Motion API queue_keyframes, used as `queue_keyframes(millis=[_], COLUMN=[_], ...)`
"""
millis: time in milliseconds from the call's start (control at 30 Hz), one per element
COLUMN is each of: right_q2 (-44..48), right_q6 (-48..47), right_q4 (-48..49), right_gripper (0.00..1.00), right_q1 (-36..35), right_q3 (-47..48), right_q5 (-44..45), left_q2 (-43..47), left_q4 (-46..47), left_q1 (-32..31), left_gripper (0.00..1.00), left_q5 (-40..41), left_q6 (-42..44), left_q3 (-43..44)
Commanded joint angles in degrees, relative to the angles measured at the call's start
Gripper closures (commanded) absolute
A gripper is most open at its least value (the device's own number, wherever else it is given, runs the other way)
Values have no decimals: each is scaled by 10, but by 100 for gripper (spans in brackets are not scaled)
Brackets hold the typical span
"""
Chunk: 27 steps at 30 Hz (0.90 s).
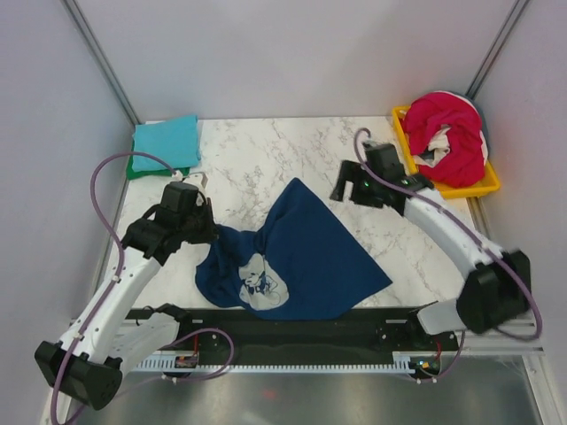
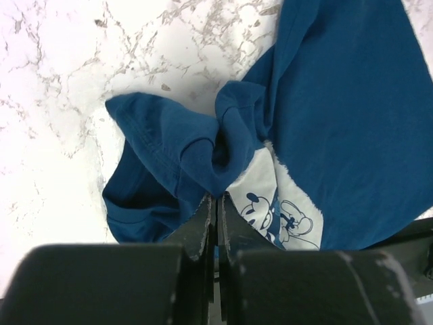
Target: Fold and stack the t-shirts
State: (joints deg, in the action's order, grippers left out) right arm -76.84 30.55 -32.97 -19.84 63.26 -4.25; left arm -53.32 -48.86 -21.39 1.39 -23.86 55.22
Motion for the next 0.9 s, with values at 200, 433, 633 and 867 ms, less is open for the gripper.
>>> queue_keyframes(millis=[200, 433, 633, 867], right_q2=[-441, -630, -658, -658], right_q6=[-80, -101, -102, -95], right_q4=[23, -69, -75, -93], right_gripper=[14, 22, 27, 34], right_q1=[-62, -95, -126, -140], right_q3=[454, 692, 676, 633], right_q5=[35, 61, 103, 188], left_q2=[8, 23, 17, 23], left_q4=[55, 73, 77, 80], left_q1=[18, 28, 29, 30], left_gripper=[98, 98, 98, 98], left_q5=[24, 12, 1, -6], left_q6=[17, 20, 23, 24], left_q3=[-50, -63, -65, -67])
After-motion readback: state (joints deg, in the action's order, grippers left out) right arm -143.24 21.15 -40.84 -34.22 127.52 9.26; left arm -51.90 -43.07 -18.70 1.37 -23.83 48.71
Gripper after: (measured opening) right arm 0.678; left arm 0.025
